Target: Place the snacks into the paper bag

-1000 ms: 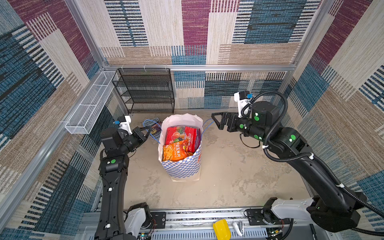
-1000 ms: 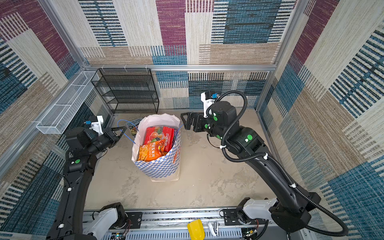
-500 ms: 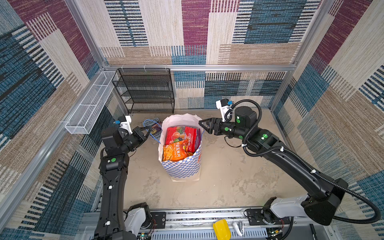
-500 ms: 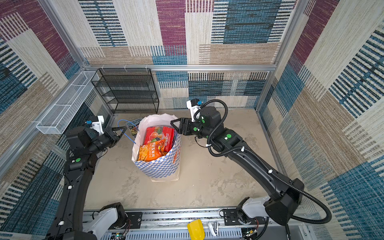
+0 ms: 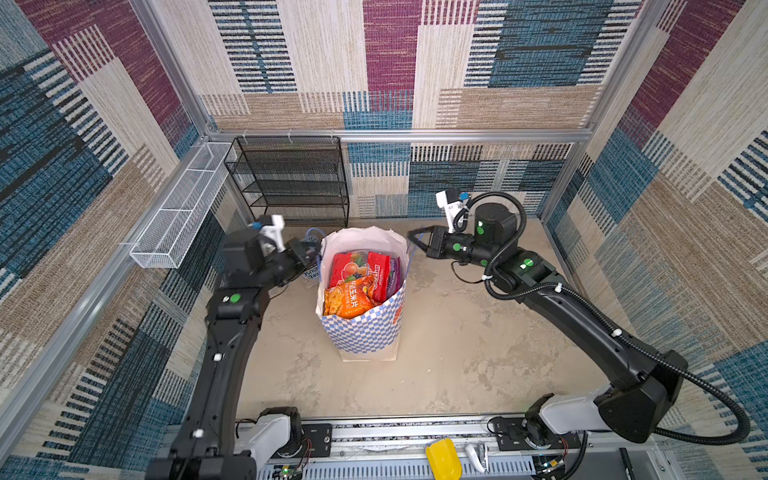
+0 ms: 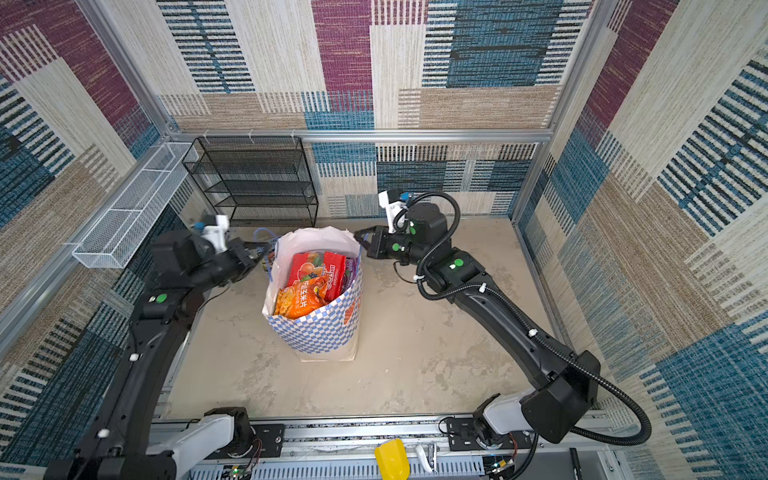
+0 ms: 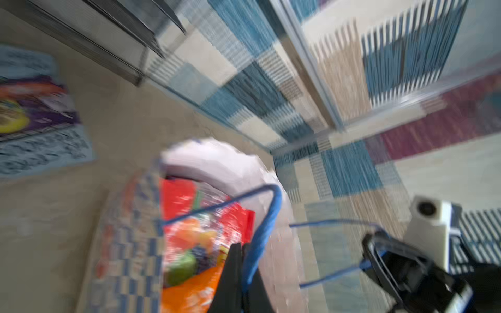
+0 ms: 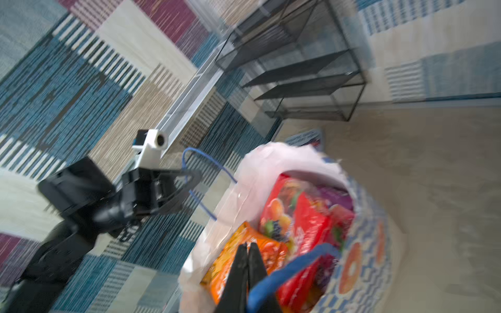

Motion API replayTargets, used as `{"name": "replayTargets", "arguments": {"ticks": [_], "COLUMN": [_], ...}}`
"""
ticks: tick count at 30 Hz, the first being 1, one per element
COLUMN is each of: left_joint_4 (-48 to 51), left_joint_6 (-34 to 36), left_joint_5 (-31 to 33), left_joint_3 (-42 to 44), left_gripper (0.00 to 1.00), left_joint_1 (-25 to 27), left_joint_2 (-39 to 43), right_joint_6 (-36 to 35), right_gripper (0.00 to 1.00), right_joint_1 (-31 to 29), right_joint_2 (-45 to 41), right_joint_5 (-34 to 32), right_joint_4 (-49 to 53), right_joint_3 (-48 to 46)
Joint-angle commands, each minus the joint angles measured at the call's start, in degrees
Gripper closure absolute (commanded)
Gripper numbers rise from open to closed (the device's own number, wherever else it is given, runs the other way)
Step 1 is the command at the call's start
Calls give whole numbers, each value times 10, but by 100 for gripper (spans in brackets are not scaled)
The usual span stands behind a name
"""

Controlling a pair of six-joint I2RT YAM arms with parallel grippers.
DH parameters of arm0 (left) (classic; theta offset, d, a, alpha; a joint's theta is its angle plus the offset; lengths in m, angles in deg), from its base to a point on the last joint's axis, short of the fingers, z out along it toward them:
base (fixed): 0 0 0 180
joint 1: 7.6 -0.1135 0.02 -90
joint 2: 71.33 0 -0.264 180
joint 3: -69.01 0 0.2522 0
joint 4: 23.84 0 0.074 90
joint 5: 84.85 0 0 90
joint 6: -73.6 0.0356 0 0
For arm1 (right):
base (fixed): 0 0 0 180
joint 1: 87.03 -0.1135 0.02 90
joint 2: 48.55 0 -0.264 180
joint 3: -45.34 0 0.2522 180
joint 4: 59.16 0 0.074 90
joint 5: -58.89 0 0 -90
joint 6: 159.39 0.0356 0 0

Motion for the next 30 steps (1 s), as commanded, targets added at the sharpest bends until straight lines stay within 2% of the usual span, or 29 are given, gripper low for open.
{"name": "replayTargets", "arguments": {"ticks": [1, 5, 8, 12, 18, 22, 27, 30], "left_joint_4": [7, 23, 31, 42, 26, 44, 41, 34], "left_joint_6": [42, 46, 53, 59, 69, 66, 68, 73], "left_joint_5": [76, 95, 104, 105, 115, 87, 113, 127], "left_joint_3": [-98, -188, -229, -245, -204, -230, -255, -235], "left_gripper": [100, 100, 100, 100, 100, 100, 100, 100], "left_joint_1": [52, 79, 101, 115, 131, 135, 141, 142], "left_joint_2": [-29, -68, -90, -115, -130, -158, -134, -112], "right_joint_6": [-7, -31, -36, -39, -49, -37, -45, -47], "right_gripper": [100, 100, 100, 100, 100, 100, 100, 100], "right_joint_1": [26, 31, 37, 45, 48, 60, 59, 60], "right_joint_2": [2, 43, 56, 55, 26, 35, 47, 37], "right_joint_5": [39, 41, 47, 59, 54, 80, 78, 78], "right_joint_4": [-60, 0, 10, 24, 9, 14, 34, 32], "right_joint_3": [30, 154, 186, 172, 105, 118, 188, 160]}}
